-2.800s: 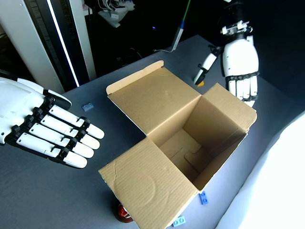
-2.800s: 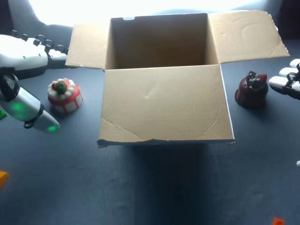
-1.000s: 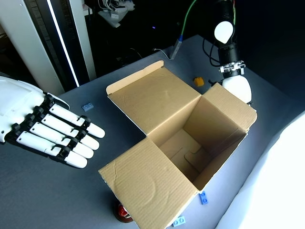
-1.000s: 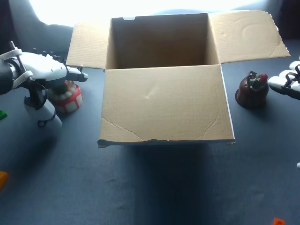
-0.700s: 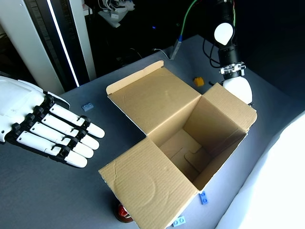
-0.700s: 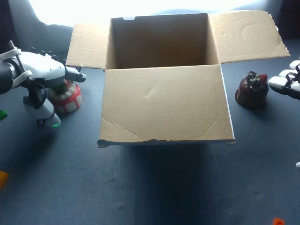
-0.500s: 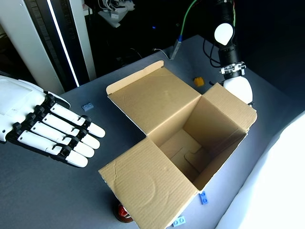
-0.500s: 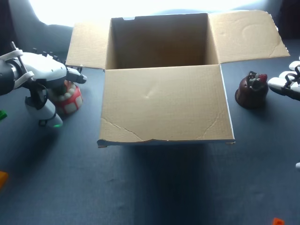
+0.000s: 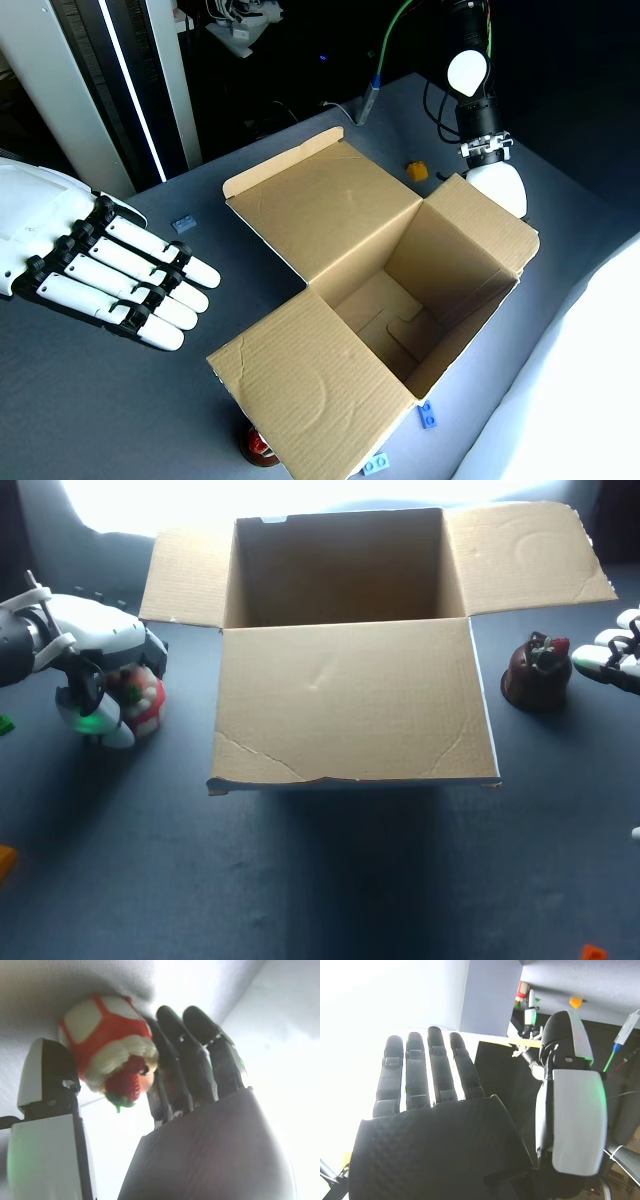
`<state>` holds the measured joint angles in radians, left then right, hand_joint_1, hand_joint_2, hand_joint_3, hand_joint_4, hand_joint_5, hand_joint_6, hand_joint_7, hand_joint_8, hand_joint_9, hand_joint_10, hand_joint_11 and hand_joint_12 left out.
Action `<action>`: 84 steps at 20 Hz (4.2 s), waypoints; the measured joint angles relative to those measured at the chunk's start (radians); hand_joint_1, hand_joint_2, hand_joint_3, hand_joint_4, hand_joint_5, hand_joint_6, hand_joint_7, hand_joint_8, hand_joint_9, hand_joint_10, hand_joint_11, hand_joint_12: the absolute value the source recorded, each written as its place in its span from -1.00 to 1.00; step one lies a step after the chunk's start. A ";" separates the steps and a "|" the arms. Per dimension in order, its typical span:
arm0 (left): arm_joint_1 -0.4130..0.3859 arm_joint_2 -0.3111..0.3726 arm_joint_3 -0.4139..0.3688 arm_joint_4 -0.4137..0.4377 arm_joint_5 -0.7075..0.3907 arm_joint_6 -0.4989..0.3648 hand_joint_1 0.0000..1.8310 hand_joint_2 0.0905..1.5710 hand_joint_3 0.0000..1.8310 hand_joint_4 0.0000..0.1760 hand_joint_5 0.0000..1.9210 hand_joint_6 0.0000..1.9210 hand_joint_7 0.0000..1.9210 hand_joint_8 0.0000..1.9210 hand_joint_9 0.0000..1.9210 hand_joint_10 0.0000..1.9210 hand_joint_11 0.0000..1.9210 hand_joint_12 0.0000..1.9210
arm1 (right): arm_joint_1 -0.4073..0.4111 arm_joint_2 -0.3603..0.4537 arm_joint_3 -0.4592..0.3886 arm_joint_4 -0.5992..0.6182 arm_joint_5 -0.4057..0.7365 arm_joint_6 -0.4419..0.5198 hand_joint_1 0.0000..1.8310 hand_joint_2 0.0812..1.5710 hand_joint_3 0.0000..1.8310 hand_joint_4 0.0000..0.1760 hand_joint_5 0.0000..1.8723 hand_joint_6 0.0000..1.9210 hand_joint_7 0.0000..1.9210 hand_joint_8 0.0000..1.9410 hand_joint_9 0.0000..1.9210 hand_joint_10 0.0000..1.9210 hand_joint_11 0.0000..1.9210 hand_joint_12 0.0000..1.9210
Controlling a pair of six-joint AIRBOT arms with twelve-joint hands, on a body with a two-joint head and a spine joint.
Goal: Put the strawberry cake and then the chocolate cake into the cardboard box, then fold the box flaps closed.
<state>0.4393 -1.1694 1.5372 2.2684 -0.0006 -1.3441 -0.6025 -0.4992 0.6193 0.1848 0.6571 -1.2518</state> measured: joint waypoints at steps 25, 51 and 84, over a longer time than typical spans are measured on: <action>-0.215 0.169 -0.063 -0.048 -0.071 0.001 0.31 0.53 -1.00 -1.00 -0.24 0.26 -0.12 0.49 -0.30 0.79 -0.53 1.00 | 0.000 0.000 -0.005 -0.017 0.003 -0.001 -0.65 0.29 -1.00 -1.00 -0.92 -1.00 -0.86 -1.00 -0.89 -0.99 -1.00 -0.71; -0.552 0.222 -0.105 0.029 -0.223 0.003 0.30 0.53 -1.00 -1.00 -0.23 0.26 -0.13 0.50 -0.33 0.82 -0.55 1.00 | -0.001 0.001 -0.007 -0.034 0.005 -0.002 -0.61 0.30 -1.00 -1.00 -0.94 -1.00 -0.87 -1.00 -0.91 -1.00 -1.00 -0.79; -0.426 -0.021 -0.031 -0.858 -0.542 0.907 0.30 0.52 -1.00 -1.00 -0.22 0.25 -0.12 0.47 -0.34 0.78 -0.58 1.00 | -0.001 0.001 -0.007 -0.037 0.012 -0.002 -0.63 0.29 -1.00 -1.00 -0.94 -1.00 -0.87 -1.00 -0.91 -1.00 -1.00 -0.79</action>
<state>0.0135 -1.1904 1.5066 1.4109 -0.5423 -0.4370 -0.6033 -0.4984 0.6125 0.1478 0.6689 -1.2541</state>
